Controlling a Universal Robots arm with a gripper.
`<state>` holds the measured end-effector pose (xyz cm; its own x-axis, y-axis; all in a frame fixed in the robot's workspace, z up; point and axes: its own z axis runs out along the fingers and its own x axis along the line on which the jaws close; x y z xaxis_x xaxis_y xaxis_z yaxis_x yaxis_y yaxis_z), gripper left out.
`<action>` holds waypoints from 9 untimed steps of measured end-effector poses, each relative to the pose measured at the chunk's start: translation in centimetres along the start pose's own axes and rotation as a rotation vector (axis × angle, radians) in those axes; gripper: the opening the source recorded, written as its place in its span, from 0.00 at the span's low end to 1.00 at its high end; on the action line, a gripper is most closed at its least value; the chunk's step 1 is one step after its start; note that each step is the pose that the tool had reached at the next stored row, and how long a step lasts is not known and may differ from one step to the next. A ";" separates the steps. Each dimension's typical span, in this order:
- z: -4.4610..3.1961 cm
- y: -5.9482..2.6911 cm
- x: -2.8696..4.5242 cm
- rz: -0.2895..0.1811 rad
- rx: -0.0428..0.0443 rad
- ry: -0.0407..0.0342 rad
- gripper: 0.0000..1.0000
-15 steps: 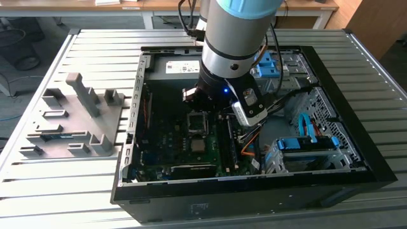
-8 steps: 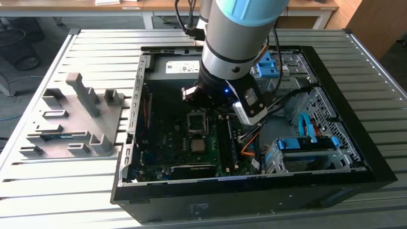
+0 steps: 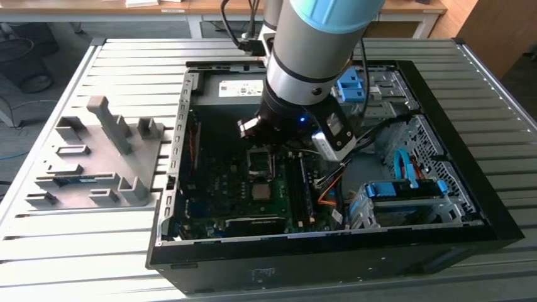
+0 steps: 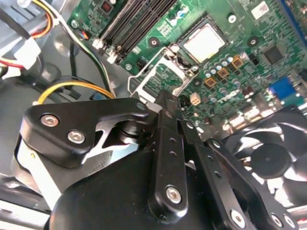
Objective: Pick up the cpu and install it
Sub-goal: 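Close the cpu cover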
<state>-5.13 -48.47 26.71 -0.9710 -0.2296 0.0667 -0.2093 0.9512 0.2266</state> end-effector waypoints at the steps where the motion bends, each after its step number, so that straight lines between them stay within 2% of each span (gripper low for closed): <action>1: 0.00 0.00 0.00 -0.014 0.0009 0.0032 0.10; 9: 0.01 0.00 0.00 -0.123 0.0067 0.0282 0.10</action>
<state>-5.13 -48.47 26.71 -0.9343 -0.3502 0.0662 -0.3274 0.9169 0.2283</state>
